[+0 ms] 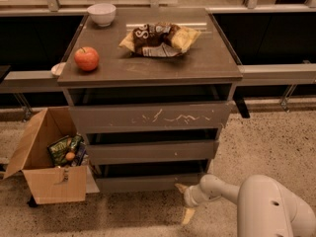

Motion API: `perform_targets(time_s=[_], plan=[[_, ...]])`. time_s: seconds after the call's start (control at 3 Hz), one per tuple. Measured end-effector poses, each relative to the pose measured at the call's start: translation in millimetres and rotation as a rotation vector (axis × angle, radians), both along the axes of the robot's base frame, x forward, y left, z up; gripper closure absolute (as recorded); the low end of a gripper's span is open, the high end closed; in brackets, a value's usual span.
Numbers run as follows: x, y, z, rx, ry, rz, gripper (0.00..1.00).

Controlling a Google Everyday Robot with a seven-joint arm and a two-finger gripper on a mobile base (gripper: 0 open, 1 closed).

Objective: Close bottom drawer

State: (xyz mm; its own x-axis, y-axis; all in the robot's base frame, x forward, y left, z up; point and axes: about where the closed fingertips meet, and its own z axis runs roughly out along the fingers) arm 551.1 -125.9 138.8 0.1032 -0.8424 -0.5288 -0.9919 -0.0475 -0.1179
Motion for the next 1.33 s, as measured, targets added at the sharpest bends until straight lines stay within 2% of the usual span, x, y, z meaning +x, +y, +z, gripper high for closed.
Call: perform_targets(time_s=[0.33,0.67,1.0,1.33], plan=[[24.6,-0.1,2.3,0.02,-0.031,-0.008,0.0],[73.0,-2.6,16.0,0.076,-0.115,-0.029,0.0],[76.3,-3.4,17.9,0.086,-0.127,-0.032,0.0],[76.6,-6.6,22.8,0.151,-0.142,-0.019,0.0]])
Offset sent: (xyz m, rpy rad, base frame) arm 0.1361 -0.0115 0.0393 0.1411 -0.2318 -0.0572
